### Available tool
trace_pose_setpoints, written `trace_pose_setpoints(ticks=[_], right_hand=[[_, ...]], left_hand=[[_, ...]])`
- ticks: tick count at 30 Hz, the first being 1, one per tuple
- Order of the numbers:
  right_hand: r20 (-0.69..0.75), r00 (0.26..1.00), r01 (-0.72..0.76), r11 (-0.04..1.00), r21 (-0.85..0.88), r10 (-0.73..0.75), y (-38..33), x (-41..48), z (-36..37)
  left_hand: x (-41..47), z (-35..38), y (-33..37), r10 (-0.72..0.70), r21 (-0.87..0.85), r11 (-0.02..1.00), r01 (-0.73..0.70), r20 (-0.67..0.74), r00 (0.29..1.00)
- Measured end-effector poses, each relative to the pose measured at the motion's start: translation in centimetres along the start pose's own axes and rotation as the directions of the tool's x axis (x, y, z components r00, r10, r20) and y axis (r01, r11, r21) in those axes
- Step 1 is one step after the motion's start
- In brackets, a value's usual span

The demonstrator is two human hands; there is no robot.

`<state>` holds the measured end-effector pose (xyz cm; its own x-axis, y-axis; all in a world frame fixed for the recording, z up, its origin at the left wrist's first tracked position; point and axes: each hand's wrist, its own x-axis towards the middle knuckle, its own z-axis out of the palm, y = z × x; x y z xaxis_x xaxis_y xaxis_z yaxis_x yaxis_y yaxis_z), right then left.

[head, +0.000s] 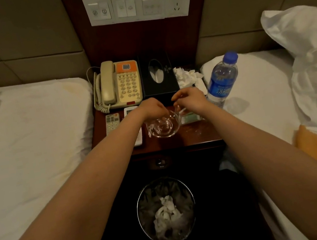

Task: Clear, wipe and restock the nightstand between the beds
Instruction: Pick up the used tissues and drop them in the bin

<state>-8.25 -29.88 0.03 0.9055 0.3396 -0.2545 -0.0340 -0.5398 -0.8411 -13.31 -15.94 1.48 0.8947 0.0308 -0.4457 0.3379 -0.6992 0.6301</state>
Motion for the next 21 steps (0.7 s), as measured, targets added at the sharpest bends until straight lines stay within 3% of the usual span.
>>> trace_pose_setpoints(ticks=[5,9,13,21], right_hand=[[-0.295,0.956,0.005,1.000,0.027,0.003,-0.4,4.6,-1.0],[-0.420,0.902,-0.153,0.983,-0.096,0.099,0.1,8.2,-1.2],[-0.444,0.856,-0.369,0.914,-0.169,0.263,0.8,12.1,-1.5],[-0.261,0.940,-0.315,0.859,-0.405,0.221,2.2,18.2,-1.6]], left_hand=[[3.1,-1.4,2.4,0.079,-0.064,0.994,-0.085,-0.082,0.993],[5.9,-1.9,2.9,0.083,-0.031,0.996,-0.086,-0.099,0.992],[8.5,-2.3,2.0,0.085,-0.028,0.996,-0.089,-0.111,0.990],[13.1,-3.2,0.0,0.102,-0.132,0.983,-0.130,-0.198,0.975]])
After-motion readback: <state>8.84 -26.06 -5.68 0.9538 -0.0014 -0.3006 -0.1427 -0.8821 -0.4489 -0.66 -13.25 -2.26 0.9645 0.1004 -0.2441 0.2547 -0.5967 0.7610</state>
